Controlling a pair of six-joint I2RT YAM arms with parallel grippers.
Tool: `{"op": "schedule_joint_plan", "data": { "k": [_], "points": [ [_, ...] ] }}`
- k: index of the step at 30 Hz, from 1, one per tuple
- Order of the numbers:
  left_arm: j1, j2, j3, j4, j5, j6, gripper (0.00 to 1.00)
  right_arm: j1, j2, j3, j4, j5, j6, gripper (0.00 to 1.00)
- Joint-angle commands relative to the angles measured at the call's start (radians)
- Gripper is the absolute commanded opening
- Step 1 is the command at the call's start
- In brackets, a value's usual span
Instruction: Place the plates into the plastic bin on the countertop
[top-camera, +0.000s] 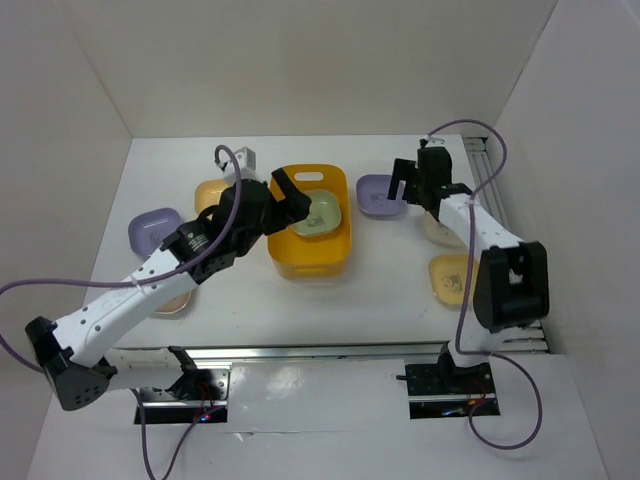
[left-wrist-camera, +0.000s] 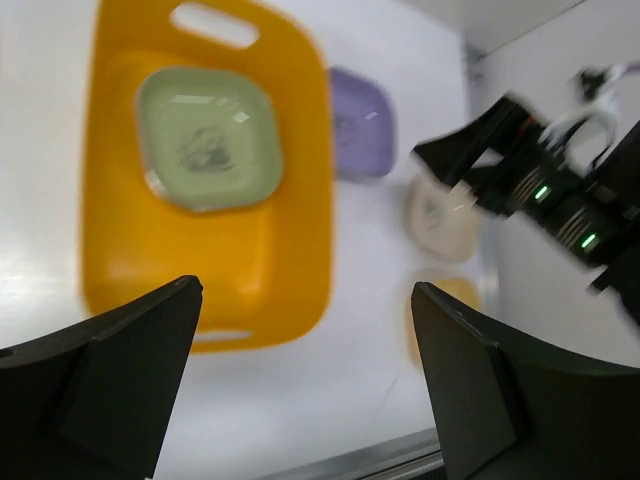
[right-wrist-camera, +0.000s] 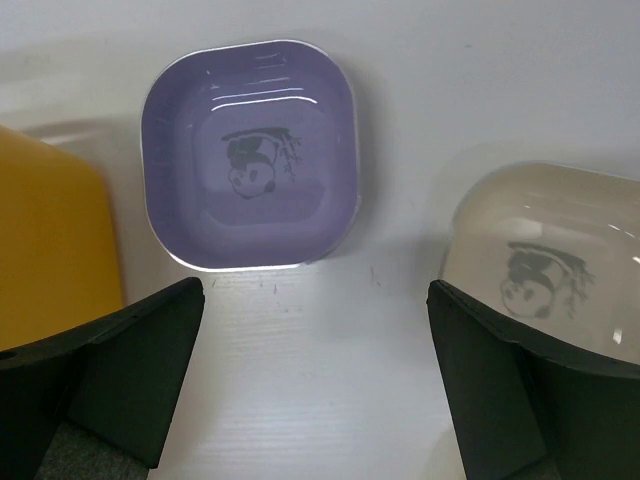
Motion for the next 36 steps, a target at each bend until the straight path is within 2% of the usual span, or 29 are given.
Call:
{"op": "schedule_joint_plan", "data": {
  "k": [1, 5, 9, 14, 16, 21, 23, 24, 25, 26, 32, 36],
  "points": [
    [-0.011, -0.097, -0.104, -0.119, -0.050, 0.031, 0.99, -0.025, 0.125, 0.128, 0.089, -0.074, -0.049, 1.00],
    [-0.011, -0.214, -0.246, -0.129, -0.031, 0.043, 0.99, -0.036, 0.296, 0.257, 0.079, -0.071, -0.078, 0.97],
    [-0.011, -0.265, -0.267, -0.207, -0.031, 0.056, 0.99, -0.036, 0.446, 0.398, 0.019, -0.043, -0.078, 0.96],
    [-0.020, -0.342, -0.293, -0.282, -0.057, 0.036, 0.99, -0.055, 0.557, 0.426, -0.001, -0.008, -0.069, 0.87],
    [-0.020, -0.388, -0.303, -0.304, -0.076, 0.036, 0.99, -0.065, 0.557, 0.386, 0.010, -0.029, -0.060, 0.79],
    [-0.020, -0.438, -0.275, -0.425, -0.114, 0.036, 0.99, -0.102, 0.525, 0.308, 0.050, -0.077, -0.037, 0.55],
    [-0.020, -0.454, -0.261, -0.450, -0.114, 0.036, 0.99, -0.113, 0.534, 0.299, 0.050, -0.086, -0.026, 0.34],
    [-0.020, -0.469, -0.249, -0.465, -0.114, 0.025, 0.99, -0.113, 0.534, 0.308, 0.030, -0.086, -0.026, 0.13],
    [-0.020, -0.469, -0.249, -0.491, -0.123, 0.025, 0.99, -0.113, 0.534, 0.308, 0.021, -0.086, -0.026, 0.09],
    [-0.020, -0.486, -0.249, -0.503, -0.123, 0.025, 0.99, -0.113, 0.525, 0.308, 0.020, -0.086, -0.017, 0.01],
    [-0.020, -0.537, -0.189, -0.626, -0.202, 0.034, 0.99, -0.113, 0.384, 0.288, 0.020, -0.062, 0.032, 0.00],
    [-0.020, -0.555, -0.177, -0.732, -0.283, 0.022, 0.99, -0.060, 0.189, 0.317, -0.016, 0.030, 0.054, 0.00]
  ]
}}
